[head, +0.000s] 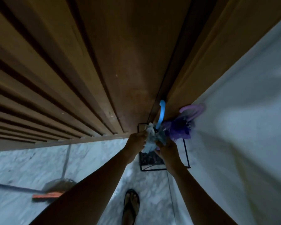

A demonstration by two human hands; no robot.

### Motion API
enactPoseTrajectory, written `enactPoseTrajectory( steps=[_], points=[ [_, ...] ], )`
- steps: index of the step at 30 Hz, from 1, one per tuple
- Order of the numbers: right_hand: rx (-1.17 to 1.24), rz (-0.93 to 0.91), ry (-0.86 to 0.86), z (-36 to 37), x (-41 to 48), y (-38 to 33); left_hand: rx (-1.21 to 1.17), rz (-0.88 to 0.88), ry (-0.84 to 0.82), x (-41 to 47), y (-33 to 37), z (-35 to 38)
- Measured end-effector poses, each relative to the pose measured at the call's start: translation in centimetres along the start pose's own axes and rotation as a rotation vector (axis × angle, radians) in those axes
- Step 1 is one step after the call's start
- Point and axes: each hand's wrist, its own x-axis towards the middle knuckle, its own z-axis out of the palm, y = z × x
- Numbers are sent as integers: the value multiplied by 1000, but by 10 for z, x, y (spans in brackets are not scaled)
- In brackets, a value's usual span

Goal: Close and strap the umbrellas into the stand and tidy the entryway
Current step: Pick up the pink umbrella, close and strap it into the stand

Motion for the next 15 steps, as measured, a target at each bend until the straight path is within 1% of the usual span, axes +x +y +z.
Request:
enactPoseTrajectory(
  steps=[3,6,7,10,15],
  points=[
    [-116,-31,42,2,16,17,-29,-11,-7,15,-10,-4],
    [-173,-63,92,7,17,19,-65,-18,15,15,-6,-8],
    [-231,-68,105,9,14,16,-70,0,32,8,-3,-11],
    [-366,-70,172,18,-12,3,-8,77,90,-29,12,-27],
    [-381,-73,293,67,-102,-18,159,195,149,-137,17,-93]
  ],
)
